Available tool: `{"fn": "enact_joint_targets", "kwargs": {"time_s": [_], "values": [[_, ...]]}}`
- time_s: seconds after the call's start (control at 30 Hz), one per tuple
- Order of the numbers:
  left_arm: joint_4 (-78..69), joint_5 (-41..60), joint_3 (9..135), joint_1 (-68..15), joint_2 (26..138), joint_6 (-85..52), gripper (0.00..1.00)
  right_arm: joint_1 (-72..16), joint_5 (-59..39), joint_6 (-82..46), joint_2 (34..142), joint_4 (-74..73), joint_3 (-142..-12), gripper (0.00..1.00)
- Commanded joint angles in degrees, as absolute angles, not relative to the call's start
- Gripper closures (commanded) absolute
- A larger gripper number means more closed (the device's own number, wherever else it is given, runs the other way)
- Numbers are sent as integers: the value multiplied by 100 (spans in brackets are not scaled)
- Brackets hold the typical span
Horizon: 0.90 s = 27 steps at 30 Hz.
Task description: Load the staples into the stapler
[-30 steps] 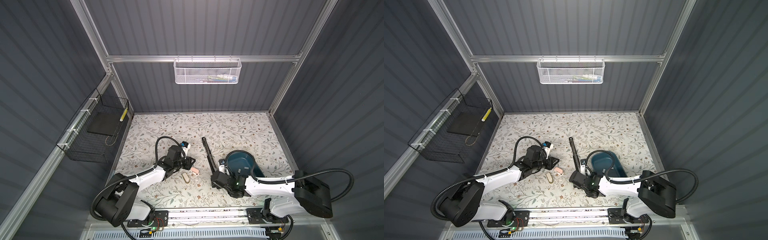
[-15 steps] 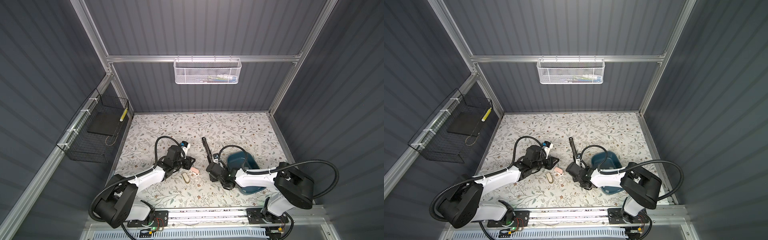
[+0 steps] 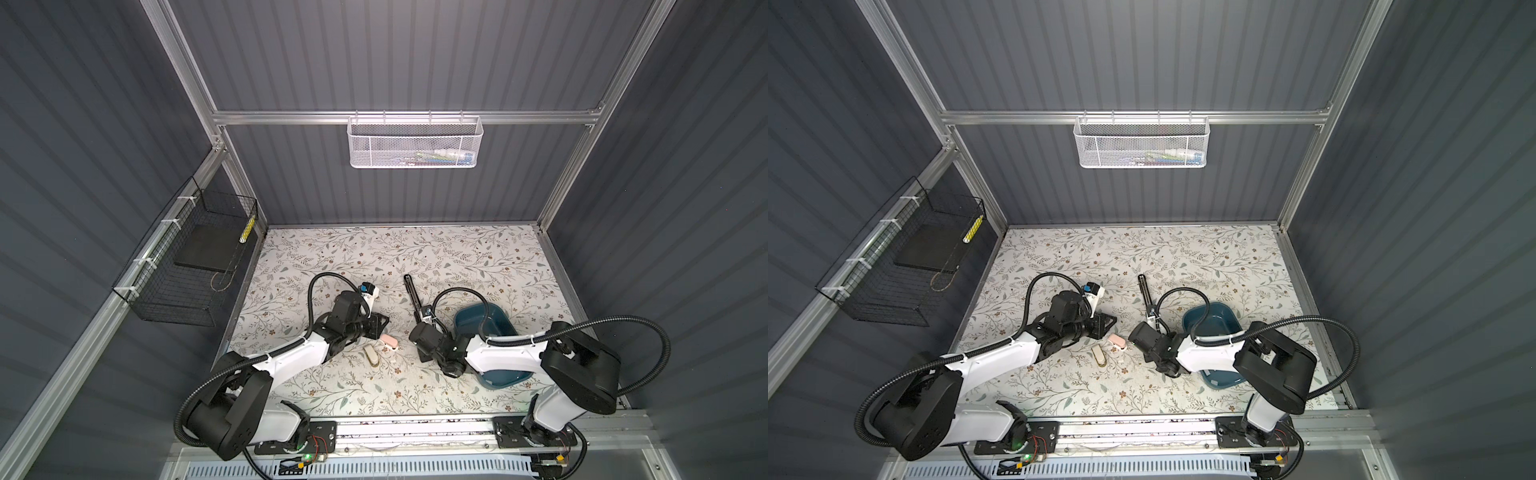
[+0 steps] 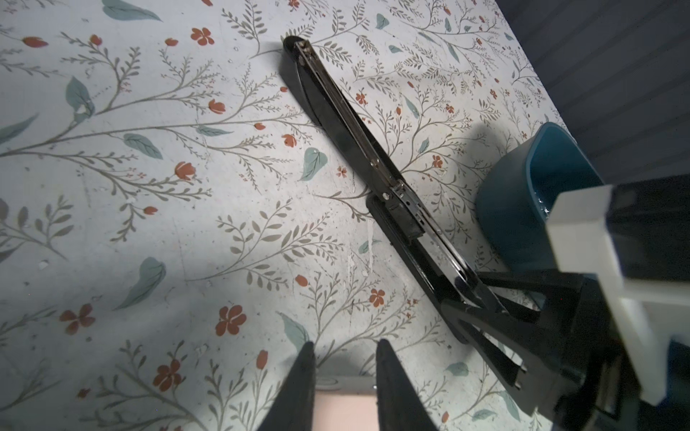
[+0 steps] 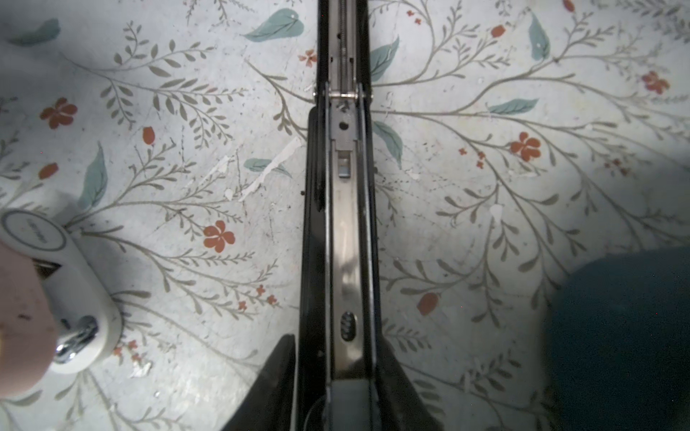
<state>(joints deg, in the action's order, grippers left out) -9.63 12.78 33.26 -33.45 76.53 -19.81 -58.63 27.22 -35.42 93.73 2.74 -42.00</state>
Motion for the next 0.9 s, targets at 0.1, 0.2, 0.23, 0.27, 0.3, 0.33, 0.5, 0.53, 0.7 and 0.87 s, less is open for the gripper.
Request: {"fn": "enact_joint_targets", "kwargs": {"time_s": [0.1,0.2,0.23,0.27,0.3,0.33,0.5,0.53,0.7,0.87], "values": [[-1052,822,3156,-3384,7308,-2130,66,-5875,2719,-3265,9498,146,-4323,83],[-1090,287,3264,-3375,7222,-2814,55,-5940,2632,-3113,9438,0,-4264,88],[-1082,108,3342,-3374,7224,-3043,50,-5978,2609,-3044,9421,-69,-4243,89],[-1074,-57,3442,-3367,7260,-3286,43,-6029,2580,-2960,9402,-136,-4221,89],[-1088,-157,3538,-3360,7312,-3450,37,-6072,2588,-2892,9396,-170,-4222,90],[-1144,-201,3660,-3345,7428,-3613,35,-6127,2607,-2811,9396,-212,-4222,91],[-1496,135,4280,-3217,8414,-3917,33,-6286,2544,-2479,9408,-672,-4078,92],[-1572,348,4392,-3139,8679,-3997,33,-6285,2514,-2430,9421,-809,-4021,92],[-2236,963,4467,-2959,9494,-4135,33,-6263,2267,-2391,9430,-864,-4069,92],[-2166,1145,4501,-2949,9788,-4151,32,-5984,1656,-2570,9278,-1045,-3991,93]]}}
